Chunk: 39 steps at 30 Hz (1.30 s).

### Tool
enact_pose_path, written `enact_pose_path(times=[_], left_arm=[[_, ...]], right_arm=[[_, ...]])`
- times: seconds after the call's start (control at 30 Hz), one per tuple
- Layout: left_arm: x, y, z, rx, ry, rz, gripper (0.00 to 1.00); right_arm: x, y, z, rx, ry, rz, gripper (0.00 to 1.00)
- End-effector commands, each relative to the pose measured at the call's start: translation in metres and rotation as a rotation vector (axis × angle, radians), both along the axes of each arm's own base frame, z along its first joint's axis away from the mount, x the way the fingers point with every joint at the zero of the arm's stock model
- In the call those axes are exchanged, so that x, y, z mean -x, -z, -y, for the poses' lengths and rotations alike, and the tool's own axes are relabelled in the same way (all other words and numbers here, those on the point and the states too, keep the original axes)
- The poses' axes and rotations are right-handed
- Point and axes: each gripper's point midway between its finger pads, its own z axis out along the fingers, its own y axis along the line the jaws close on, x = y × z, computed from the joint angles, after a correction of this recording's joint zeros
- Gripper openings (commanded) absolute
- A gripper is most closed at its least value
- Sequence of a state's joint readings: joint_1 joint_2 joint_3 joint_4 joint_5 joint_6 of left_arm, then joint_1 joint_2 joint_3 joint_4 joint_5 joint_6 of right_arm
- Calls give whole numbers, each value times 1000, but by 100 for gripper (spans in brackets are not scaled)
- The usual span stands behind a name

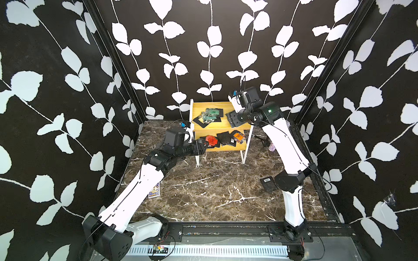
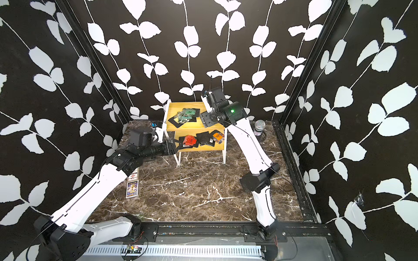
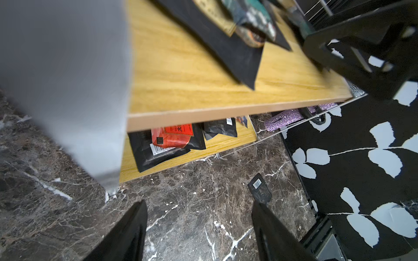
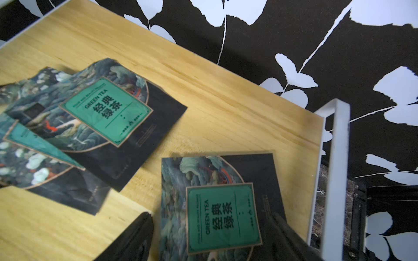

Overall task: Remove the tea bags from the shelf
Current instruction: Pick up the tea bag from the shelf.

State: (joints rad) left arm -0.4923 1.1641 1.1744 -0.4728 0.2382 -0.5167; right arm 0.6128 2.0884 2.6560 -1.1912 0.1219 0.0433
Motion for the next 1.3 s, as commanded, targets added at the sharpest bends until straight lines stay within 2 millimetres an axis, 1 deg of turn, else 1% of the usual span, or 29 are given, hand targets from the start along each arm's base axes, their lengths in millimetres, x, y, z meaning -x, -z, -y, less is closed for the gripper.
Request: enact_pose_path(times=[0.0, 0.2, 0.3, 0.4, 0.5, 0.6, 0.67, 0.8, 1.03, 1.13, 1.23, 1.27], left_arm=[[4, 1, -2, 0, -6, 6, 68], [5, 2, -3, -1, -6, 8, 68], [5, 3, -3, -1, -6, 5, 67], [4, 3, -2, 1, -4, 6, 67], [4, 4, -1, 2, -3, 4, 67], [3, 6, 0, -1, 1, 0, 67], [3, 6, 1, 3, 6, -4, 67], [2, 5, 2, 5, 7, -5, 67], [1, 4, 3, 10, 10, -4, 67], [1, 3, 3, 11, 8, -3, 67], [0, 3, 4, 10, 9, -2, 67], [0, 2, 4, 11, 10, 0, 67]], right_arm=[[-1, 21, -4, -19, 7, -79, 76], [3, 44, -2, -37, 25, -165, 69], [6, 52, 1, -38, 31, -183, 67], [10, 61, 5, -37, 41, -204, 63], [13, 68, 8, -40, 48, -222, 56], [17, 71, 9, -45, 43, -234, 46], [18, 70, 8, -51, 37, -236, 40], [20, 62, 6, -67, 23, -229, 31], [22, 48, -1, -96, -18, -217, 8], [25, 39, -6, -108, -40, -205, 5], [28, 27, -11, -106, -67, -175, 4], [31, 22, -13, -108, -78, -164, 2]])
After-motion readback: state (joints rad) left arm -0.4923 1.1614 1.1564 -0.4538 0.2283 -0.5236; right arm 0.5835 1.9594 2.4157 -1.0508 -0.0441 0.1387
